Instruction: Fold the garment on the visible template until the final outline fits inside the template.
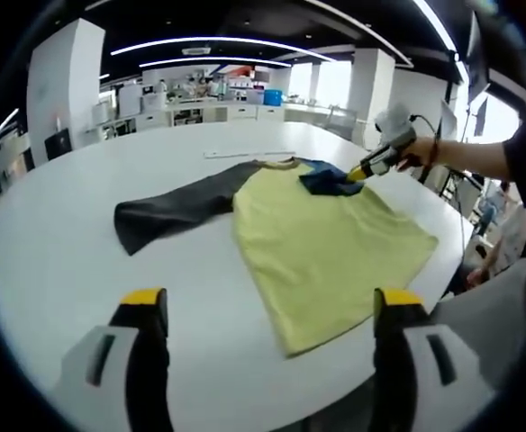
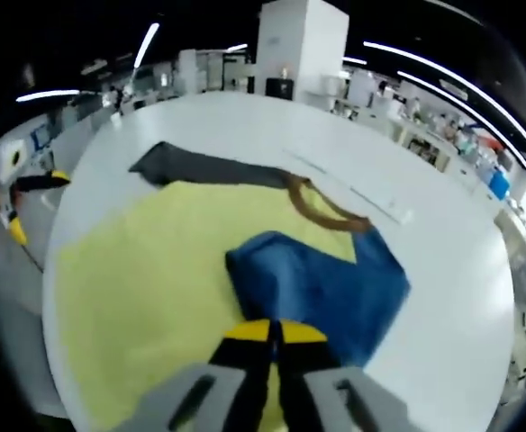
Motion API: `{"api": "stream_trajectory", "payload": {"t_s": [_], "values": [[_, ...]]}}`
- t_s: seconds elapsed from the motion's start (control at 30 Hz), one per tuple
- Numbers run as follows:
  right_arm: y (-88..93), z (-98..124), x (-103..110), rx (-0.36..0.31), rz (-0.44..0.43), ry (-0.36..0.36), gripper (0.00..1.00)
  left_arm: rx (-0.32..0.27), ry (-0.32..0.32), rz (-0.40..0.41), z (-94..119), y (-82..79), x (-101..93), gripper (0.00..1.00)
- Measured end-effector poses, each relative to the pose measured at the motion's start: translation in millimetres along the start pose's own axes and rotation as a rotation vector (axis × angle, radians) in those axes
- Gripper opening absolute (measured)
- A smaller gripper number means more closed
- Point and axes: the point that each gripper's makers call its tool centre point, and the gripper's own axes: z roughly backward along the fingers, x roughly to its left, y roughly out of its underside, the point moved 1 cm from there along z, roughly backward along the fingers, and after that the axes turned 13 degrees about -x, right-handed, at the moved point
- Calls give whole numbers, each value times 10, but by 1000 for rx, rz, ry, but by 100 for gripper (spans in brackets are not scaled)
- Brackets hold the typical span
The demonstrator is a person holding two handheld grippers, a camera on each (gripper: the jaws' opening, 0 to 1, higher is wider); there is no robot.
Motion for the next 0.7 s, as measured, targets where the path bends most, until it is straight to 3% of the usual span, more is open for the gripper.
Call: {"api": "stream_trajectory", "payload": {"t_s": [0.23,0.37,0.7], "values": [[-266,126,28,-36,-75,-10,0,2,14,-1,-21,-8,-46,92],[-366,104,-103,-63,-108,21,0,4,17,-2,-32,-11,-51,92],[-265,-163,-614,-26,-236,150,0,-10,27,-17,-45,-34,-35,93]]}}
